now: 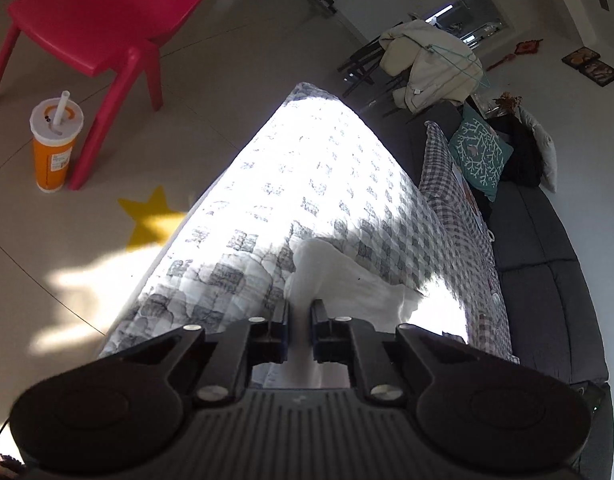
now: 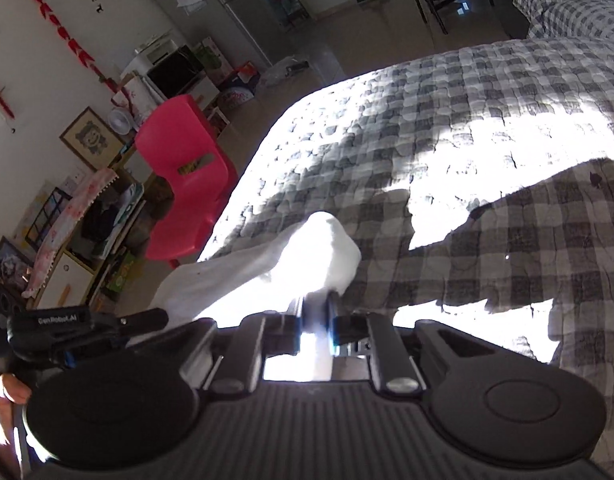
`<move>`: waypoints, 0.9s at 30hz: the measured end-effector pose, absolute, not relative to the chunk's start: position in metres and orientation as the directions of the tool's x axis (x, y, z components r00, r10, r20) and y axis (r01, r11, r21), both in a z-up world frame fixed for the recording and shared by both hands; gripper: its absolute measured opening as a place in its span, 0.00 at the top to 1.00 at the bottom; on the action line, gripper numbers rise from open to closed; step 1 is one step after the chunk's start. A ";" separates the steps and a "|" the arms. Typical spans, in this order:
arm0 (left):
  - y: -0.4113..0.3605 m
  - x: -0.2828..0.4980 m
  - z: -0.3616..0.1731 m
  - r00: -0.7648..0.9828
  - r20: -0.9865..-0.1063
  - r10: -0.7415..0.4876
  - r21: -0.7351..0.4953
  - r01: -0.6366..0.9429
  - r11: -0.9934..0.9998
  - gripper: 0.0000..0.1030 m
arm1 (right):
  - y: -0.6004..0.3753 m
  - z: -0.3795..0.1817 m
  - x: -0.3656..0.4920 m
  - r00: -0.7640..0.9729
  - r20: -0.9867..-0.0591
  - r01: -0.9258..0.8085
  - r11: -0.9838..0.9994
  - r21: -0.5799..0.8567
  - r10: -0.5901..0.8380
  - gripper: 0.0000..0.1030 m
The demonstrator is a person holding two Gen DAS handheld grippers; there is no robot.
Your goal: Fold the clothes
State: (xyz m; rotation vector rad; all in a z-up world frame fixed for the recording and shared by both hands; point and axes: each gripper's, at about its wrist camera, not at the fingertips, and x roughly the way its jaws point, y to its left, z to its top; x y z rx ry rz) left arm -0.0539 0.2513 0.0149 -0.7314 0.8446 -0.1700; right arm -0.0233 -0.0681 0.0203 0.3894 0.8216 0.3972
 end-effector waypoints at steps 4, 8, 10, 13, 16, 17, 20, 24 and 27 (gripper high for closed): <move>0.238 -0.060 0.034 0.704 -0.543 -0.458 -0.669 -0.032 0.743 0.96 | -0.077 0.050 -0.041 0.684 -0.546 -0.231 0.854 0.465 0.483 0.89; 0.219 -0.051 0.036 0.687 -0.570 -0.452 -0.614 0.009 0.789 0.92 | -0.093 0.060 -0.042 0.737 -0.521 -0.212 0.879 0.426 0.431 0.88; 0.207 -0.045 0.034 0.678 -0.625 -0.386 -0.528 -0.005 0.849 0.87 | -0.098 0.048 -0.031 0.709 -0.572 -0.170 0.887 0.430 0.413 0.77; 0.198 -0.046 0.041 0.714 -0.635 -0.297 -0.428 -0.004 0.904 0.67 | -0.102 0.032 -0.021 0.683 -0.635 -0.110 0.911 0.398 0.360 0.69; 0.192 -0.050 0.055 0.767 -0.588 -0.258 -0.363 0.036 0.931 0.67 | -0.104 0.038 -0.024 0.719 -0.607 -0.117 0.921 0.372 0.337 0.69; 0.190 -0.052 0.062 0.786 -0.560 -0.262 -0.350 0.062 0.935 0.67 | -0.103 0.042 -0.027 0.729 -0.586 -0.140 0.915 0.378 0.354 0.69; 0.180 -0.044 0.069 0.784 -0.517 -0.344 -0.365 0.161 0.917 0.67 | -0.090 0.049 -0.035 0.728 -0.553 -0.226 0.902 0.367 0.407 0.69; 0.165 -0.024 0.048 0.737 -0.580 -0.348 -0.351 0.159 0.923 0.68 | -0.069 0.040 -0.039 0.685 -0.586 -0.286 0.899 0.331 0.434 0.70; 0.162 -0.011 0.029 0.720 -0.628 -0.295 -0.320 0.107 0.941 0.69 | -0.061 0.029 -0.048 0.649 -0.634 -0.309 0.907 0.285 0.420 0.71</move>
